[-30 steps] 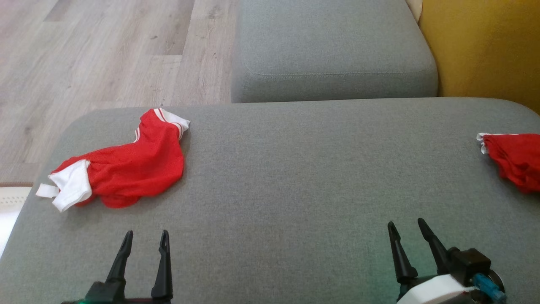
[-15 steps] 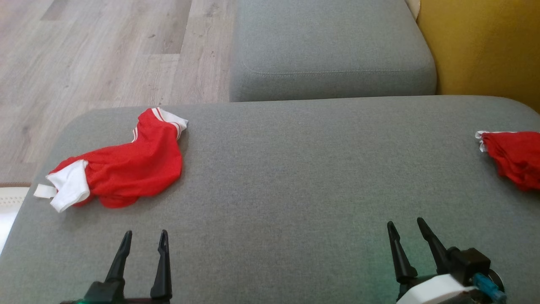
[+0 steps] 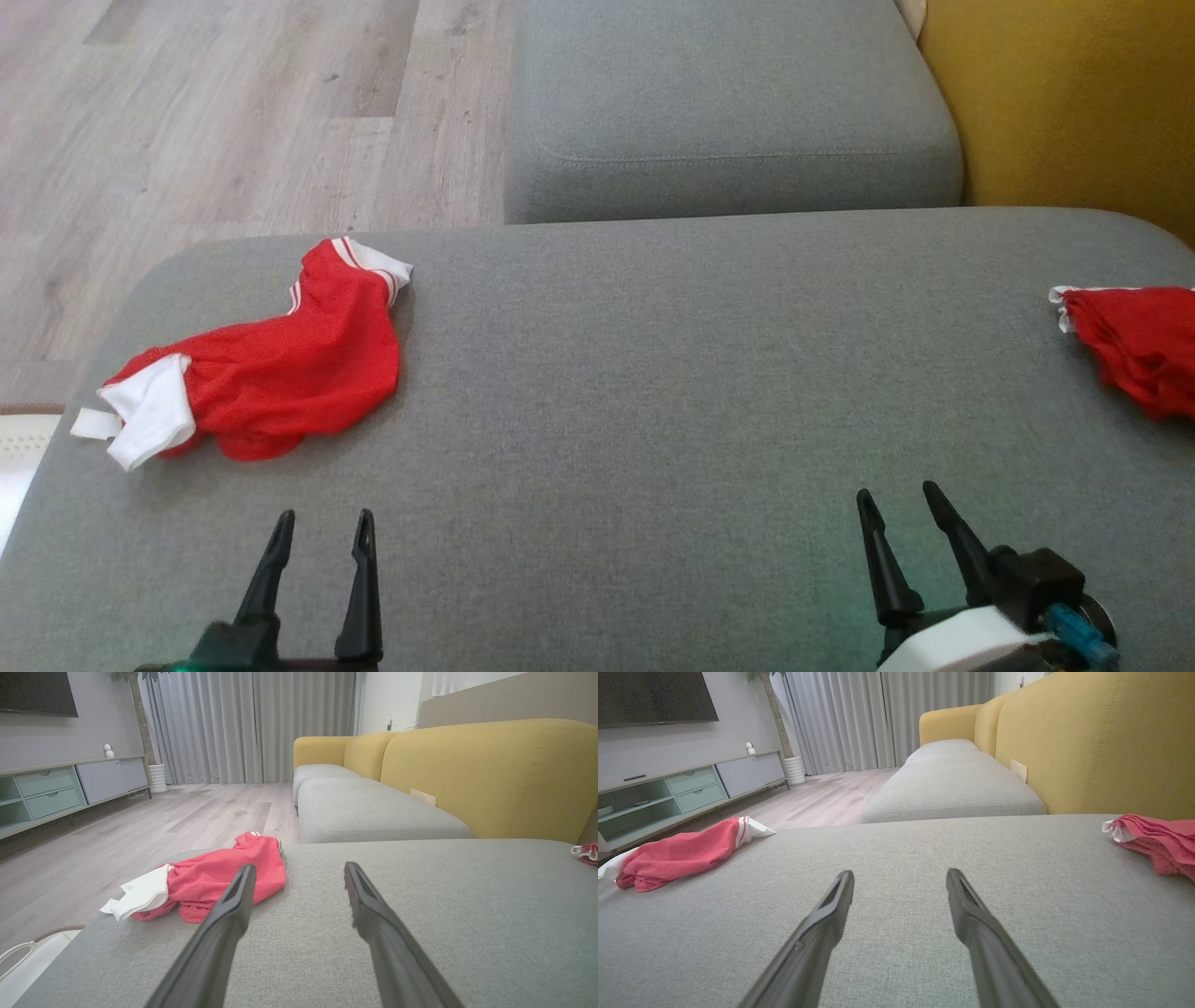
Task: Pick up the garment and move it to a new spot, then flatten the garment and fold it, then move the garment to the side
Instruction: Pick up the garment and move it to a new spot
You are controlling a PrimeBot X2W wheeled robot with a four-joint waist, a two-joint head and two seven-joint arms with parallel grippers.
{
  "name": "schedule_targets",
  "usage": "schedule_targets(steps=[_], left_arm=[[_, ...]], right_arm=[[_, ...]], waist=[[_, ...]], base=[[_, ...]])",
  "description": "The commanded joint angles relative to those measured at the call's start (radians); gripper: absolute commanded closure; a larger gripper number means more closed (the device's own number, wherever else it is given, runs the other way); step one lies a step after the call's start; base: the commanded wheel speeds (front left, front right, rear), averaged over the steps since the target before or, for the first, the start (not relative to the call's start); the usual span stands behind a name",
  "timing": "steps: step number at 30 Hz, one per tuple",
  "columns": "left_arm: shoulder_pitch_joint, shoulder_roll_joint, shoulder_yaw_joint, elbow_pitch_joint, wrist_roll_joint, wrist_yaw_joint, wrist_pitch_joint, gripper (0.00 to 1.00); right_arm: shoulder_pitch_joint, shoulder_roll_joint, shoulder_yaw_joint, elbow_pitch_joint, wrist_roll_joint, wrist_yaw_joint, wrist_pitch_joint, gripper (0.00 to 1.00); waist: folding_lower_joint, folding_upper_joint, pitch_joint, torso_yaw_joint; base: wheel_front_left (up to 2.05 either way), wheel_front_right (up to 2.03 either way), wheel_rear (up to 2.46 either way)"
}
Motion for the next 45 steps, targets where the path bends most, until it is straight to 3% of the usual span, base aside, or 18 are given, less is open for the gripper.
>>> schedule_targets(steps=[1,10,30,45], left_arm=[[-0.054,-0.008,0.027,-0.028,0.011,-0.005,-0.005,0.00],[-0.059,-0.008,0.025,-0.022,0.012,-0.006,-0.005,0.00],[-0.020,0.013,0.060,-0.048,0.034,-0.003,-0.005,0.00],[-0.030,0.025,0.115,-0.084,0.027,0.014,-0.005,0.00]], right_arm=[[-0.028,-0.002,0.019,-0.032,-0.009,-0.001,-0.014,0.00],[-0.014,-0.004,0.016,-0.030,-0.008,-0.001,-0.014,0.00],[0.012,0.005,0.048,-0.034,-0.002,-0.001,-0.014,0.00],[-0.005,-0.013,0.057,-0.029,-0.005,-0.001,-0.014,0.00]], waist=[[0.0001,0.0000,0.000,0.002],[0.0001,0.0000,-0.002,0.049],[0.0001,0.0000,-0.005,0.326],[0.0001,0.0000,0.043,0.389]], base=[[0.00,0.00,0.00],[0.00,0.00,0.00],[0.00,0.00,0.00],[0.00,0.00,0.00]])
